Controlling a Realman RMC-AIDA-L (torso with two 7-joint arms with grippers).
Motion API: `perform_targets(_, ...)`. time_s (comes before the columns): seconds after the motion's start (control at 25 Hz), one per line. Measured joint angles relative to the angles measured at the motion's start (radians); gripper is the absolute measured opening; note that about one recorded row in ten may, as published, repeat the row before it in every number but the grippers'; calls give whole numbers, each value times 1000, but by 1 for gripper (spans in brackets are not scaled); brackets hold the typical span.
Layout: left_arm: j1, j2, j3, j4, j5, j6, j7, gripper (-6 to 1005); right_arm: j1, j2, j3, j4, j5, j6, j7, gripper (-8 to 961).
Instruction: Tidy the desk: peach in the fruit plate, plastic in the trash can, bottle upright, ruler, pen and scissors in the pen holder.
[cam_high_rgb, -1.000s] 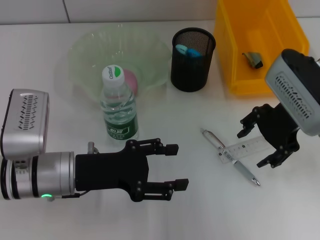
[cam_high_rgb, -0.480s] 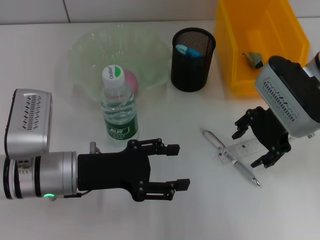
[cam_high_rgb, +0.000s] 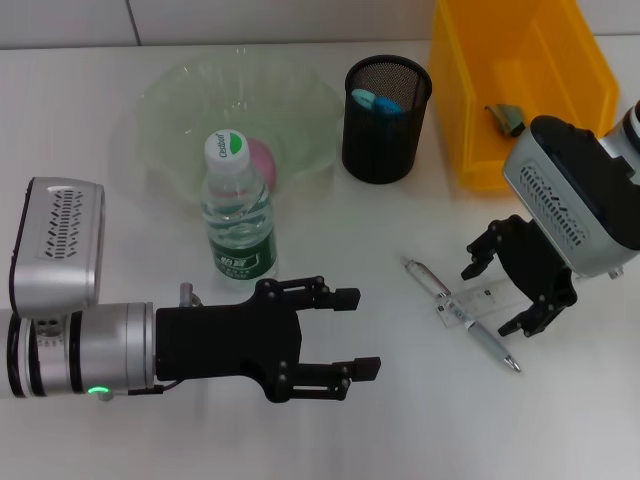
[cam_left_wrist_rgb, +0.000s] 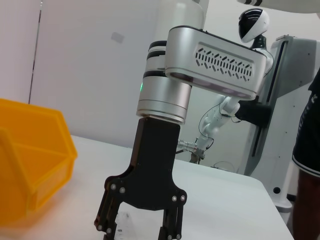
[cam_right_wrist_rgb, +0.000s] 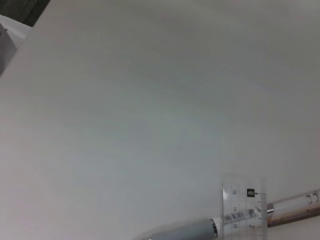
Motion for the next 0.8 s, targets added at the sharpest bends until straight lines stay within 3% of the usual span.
perform_targets(0.8,-6,0,11,0,-10,0,0,770,44,0,0,91,-12,44,7,721)
